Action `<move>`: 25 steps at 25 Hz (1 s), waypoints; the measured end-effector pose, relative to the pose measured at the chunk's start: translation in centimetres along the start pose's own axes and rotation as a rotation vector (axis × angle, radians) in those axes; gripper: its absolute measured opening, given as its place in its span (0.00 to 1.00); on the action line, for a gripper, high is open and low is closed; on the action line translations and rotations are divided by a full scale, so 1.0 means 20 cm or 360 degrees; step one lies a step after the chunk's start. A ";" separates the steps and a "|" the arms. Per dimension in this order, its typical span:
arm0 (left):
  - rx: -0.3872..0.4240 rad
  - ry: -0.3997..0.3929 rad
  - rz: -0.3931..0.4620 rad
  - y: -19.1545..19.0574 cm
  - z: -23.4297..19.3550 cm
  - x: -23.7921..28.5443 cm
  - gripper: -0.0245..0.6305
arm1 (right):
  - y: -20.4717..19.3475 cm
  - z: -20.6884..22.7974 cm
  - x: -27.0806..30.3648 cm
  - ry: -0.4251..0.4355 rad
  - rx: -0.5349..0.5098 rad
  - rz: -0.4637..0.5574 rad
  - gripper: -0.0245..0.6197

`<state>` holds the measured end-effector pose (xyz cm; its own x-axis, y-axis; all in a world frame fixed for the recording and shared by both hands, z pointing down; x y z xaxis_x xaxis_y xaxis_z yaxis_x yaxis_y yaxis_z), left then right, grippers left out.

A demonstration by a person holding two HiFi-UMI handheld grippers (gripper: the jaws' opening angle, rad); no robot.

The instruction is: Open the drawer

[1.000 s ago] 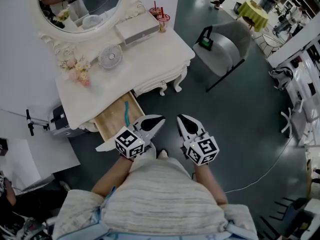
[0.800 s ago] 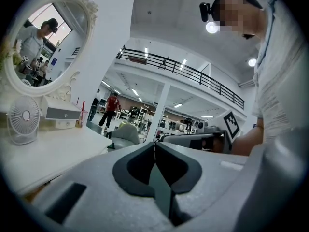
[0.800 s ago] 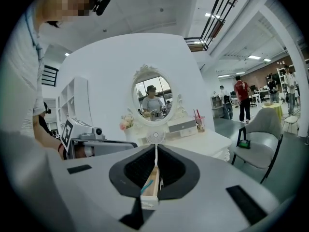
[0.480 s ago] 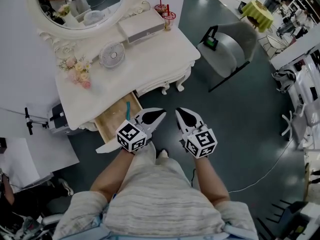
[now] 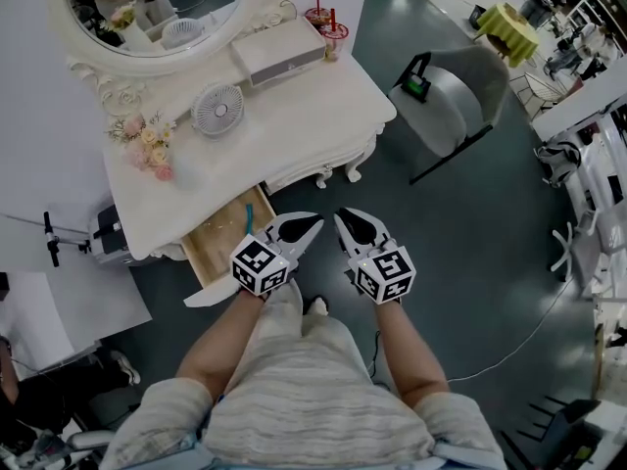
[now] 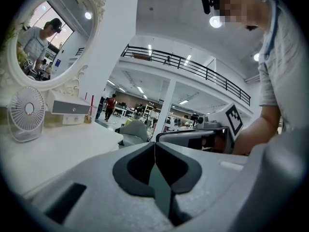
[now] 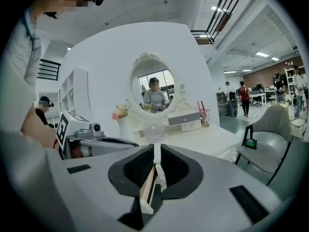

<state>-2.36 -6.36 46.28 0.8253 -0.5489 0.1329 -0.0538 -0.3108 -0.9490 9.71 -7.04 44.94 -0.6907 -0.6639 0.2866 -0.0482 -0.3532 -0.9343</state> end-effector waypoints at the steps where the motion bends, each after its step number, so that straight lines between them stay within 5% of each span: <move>1: -0.0004 -0.0001 -0.0002 -0.01 -0.01 0.01 0.06 | -0.01 0.01 0.02 -0.0002 -0.0001 -0.0007 0.05; 25: -0.0101 0.0024 -0.0110 -0.32 -0.37 0.21 0.06 | -0.33 0.38 0.45 -0.0137 0.0019 -0.0199 0.05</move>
<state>-2.70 -12.40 55.05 0.8195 -0.5361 0.2023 -0.0331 -0.3966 -0.9174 9.29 -15.61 55.25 -0.6154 -0.6682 0.4180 -0.1211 -0.4439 -0.8879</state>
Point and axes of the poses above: the fingertips, and each gripper's own axes: x forward along the fingers, z to its right, y out of its top, the point moved 6 cm from there along -x, backward along the fingers, and after that the axes turned 1 degree about x, right-handed, at the moved point
